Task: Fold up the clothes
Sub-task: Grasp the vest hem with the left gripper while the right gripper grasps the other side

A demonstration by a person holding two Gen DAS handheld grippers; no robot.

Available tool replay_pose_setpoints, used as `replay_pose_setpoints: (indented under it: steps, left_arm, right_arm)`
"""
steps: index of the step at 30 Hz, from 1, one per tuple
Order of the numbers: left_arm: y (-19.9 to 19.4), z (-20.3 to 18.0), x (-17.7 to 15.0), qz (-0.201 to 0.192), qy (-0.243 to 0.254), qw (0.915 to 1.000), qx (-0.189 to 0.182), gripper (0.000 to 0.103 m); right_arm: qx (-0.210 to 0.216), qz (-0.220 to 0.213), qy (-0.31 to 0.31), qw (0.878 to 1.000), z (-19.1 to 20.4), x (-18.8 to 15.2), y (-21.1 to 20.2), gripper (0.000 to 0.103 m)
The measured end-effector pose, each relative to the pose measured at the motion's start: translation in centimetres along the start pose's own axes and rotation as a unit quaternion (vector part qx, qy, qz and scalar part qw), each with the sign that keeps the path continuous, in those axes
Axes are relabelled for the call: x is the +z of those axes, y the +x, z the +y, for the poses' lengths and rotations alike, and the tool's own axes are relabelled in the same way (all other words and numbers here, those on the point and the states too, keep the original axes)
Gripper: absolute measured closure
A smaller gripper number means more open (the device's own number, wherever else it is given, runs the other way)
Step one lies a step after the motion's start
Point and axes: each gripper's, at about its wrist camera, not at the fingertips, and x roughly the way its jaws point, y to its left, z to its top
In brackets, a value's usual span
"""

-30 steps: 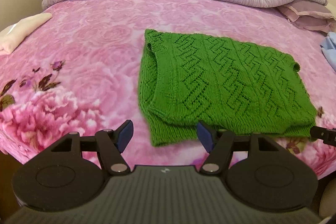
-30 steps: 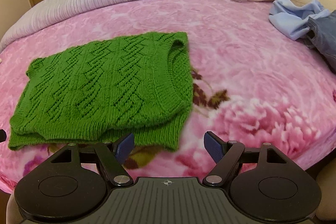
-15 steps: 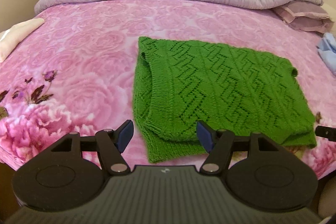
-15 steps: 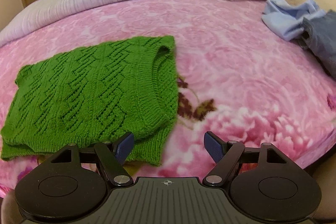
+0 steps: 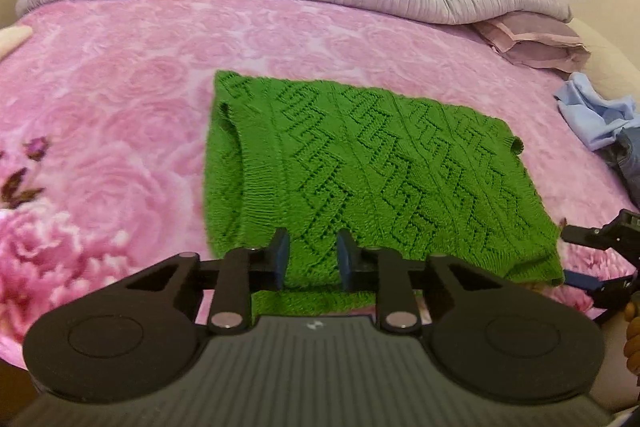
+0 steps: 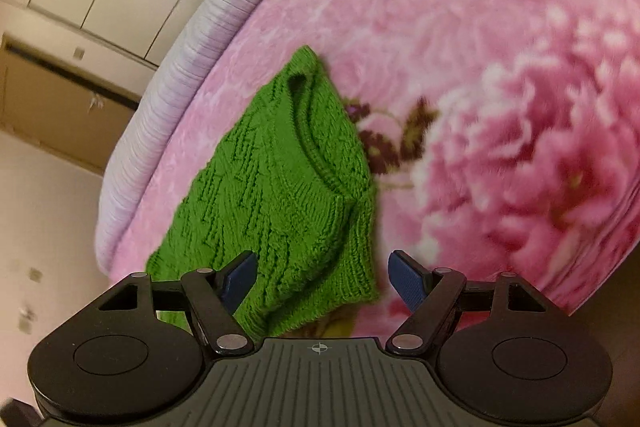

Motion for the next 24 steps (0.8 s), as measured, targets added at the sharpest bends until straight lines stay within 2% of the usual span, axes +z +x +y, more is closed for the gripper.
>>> replay_pose_setpoints:
  steps: [4,5,6,8,12,16,17,19,20,22,24]
  left_arm:
    - [2.1,0.0,0.3,0.007,0.001,0.9999,-0.011,0.089]
    - [2.7,0.0,0.4,0.009,0.001,0.9999,-0.013,0.089]
    - [3.2,0.2,0.3,0.015,0.001,0.9998,-0.015,0.089]
    - [5.0,0.6,-0.1,0.044,0.000,0.9990,-0.009,0.092]
    - [5.1,0.7,0.2,0.040,0.006,0.9991,-0.015,0.092]
    - [5.2,1.7,0.9,0.032,-0.009,0.9990,-0.029,0.092]
    - [5.3,1.9,0.9,0.033,-0.011,0.9989,-0.030,0.093]
    - [5.8,2.2,0.6,0.036,-0.015,0.9985,-0.038,0.093]
    - [5.7,2.3,0.6,0.036,-0.017,0.9984,-0.039,0.093]
    - [5.5,2.5,0.7,0.034,-0.021,0.9983,-0.042,0.094]
    - [5.2,3.1,0.9,0.036,-0.037,0.9975,-0.048,0.095]
  right_arm:
    - [-0.001,0.001,0.013,1.000,-0.5,0.5,1.2,0.027]
    - [0.002,-0.001,0.013,1.000,-0.6,0.6,1.4,0.030]
    - [0.005,-0.003,0.013,1.000,-0.7,0.8,1.6,0.038]
    - [0.012,-0.005,0.016,1.000,-0.9,0.9,2.0,0.046]
    - [0.028,-0.003,0.028,0.999,-1.5,1.0,2.9,0.046]
    - [0.049,-0.005,0.046,0.998,-2.0,1.2,3.8,0.046]
    - [0.050,-0.007,0.045,0.998,-2.0,1.2,4.0,0.050]
    - [0.034,-0.005,0.028,0.999,-1.6,1.2,4.3,0.072]
    - [0.019,-0.002,0.016,1.000,-1.4,1.2,4.5,0.080]
    - [-0.011,0.012,-0.010,1.000,-0.3,1.6,4.7,0.084]
    - [-0.067,0.019,-0.076,0.995,2.5,1.9,5.0,0.085]
